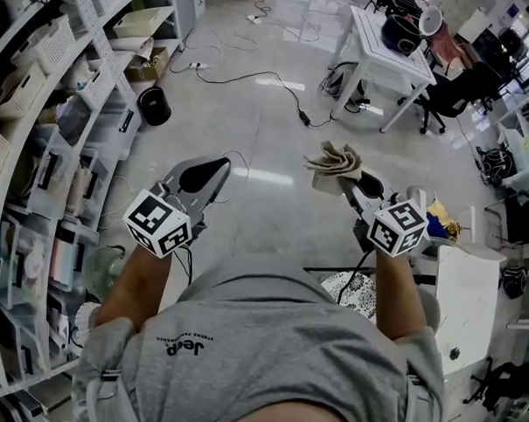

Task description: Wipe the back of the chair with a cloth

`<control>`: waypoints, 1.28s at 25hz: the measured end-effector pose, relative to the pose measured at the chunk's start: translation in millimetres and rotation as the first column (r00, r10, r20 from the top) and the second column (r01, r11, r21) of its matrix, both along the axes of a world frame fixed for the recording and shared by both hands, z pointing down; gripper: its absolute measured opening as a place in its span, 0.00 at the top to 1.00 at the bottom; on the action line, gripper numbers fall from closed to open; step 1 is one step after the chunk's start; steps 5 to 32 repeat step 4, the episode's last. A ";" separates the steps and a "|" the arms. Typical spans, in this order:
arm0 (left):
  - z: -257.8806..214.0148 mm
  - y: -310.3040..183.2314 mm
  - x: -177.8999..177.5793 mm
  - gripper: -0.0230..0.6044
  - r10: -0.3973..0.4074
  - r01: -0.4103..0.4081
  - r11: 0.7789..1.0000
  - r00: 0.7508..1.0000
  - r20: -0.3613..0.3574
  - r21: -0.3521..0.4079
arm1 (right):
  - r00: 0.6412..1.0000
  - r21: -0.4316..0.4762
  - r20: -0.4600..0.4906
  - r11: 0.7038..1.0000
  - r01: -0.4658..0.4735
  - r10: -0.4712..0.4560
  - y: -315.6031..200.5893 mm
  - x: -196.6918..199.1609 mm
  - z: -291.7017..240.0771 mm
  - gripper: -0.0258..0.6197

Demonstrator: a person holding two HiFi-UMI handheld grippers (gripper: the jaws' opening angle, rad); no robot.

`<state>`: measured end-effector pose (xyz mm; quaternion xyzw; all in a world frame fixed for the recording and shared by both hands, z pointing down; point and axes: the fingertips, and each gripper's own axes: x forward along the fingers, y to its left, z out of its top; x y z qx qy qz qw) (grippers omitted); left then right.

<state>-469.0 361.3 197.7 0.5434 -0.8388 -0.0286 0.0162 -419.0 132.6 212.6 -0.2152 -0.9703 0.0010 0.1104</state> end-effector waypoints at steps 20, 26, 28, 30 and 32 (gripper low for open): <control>1.6 -2.4 0.4 0.87 0.003 -0.003 1.000 1.000 0.000 0.002 | 1.000 0.001 0.003 1.000 -0.002 0.002 -2.5 0.6 0.8 0.86; 1.6 -2.4 0.4 0.87 0.003 -0.003 1.000 1.000 0.000 0.002 | 1.000 0.001 0.003 1.000 -0.002 0.002 -2.5 0.6 0.8 0.86; 1.6 -2.4 0.4 0.87 0.003 -0.003 1.000 1.000 0.000 0.002 | 1.000 0.001 0.003 1.000 -0.002 0.002 -2.5 0.6 0.8 0.86; 1.6 -2.4 0.4 0.87 0.003 -0.003 1.000 1.000 0.000 0.002 | 1.000 0.001 0.003 1.000 -0.002 0.002 -2.5 0.6 0.8 0.86; 1.6 -2.4 0.4 0.87 0.003 -0.003 1.000 1.000 0.000 0.002 | 1.000 0.001 0.003 1.000 -0.002 0.002 -2.5 0.6 0.8 0.86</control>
